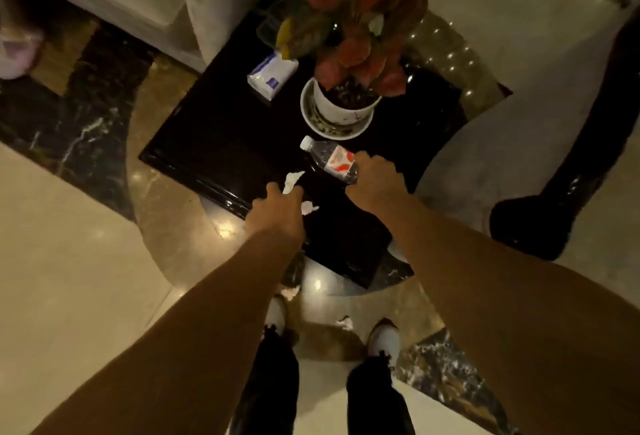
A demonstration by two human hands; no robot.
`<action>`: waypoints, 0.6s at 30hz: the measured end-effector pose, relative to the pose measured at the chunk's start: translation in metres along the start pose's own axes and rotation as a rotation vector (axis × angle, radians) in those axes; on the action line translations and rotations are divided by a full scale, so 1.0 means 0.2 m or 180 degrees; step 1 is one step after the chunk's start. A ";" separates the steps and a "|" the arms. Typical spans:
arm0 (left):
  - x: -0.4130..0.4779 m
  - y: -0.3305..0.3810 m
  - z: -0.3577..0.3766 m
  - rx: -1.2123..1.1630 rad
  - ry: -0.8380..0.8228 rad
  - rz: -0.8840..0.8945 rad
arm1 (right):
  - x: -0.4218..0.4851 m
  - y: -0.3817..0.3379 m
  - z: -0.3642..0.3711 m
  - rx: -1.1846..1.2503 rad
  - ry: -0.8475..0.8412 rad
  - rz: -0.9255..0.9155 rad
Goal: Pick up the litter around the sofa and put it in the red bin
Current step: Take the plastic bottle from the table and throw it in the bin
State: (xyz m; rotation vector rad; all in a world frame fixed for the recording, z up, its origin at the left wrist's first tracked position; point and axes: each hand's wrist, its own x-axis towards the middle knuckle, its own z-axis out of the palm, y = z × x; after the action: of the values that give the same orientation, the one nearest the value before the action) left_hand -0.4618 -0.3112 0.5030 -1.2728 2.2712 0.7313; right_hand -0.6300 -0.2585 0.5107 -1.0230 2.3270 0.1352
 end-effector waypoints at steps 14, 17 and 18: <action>0.54 -0.14 0.35 0.0353 -0.0109 0.0939 | 0.32 0.11 0.49 0.0423 0.0152 0.0389; 0.51 -0.09 0.36 0.0189 -0.0124 0.0931 | 0.22 0.15 0.51 0.0686 0.0311 0.0438; 0.47 -0.06 0.36 0.0101 -0.0289 0.0902 | 0.16 0.17 0.49 0.0815 0.0330 0.0479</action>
State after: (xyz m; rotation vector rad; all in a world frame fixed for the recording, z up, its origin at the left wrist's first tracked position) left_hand -0.4881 -0.3311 0.3879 -0.8934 2.4039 0.8277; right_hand -0.6240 -0.2239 0.4072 -0.7446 2.4370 -0.1579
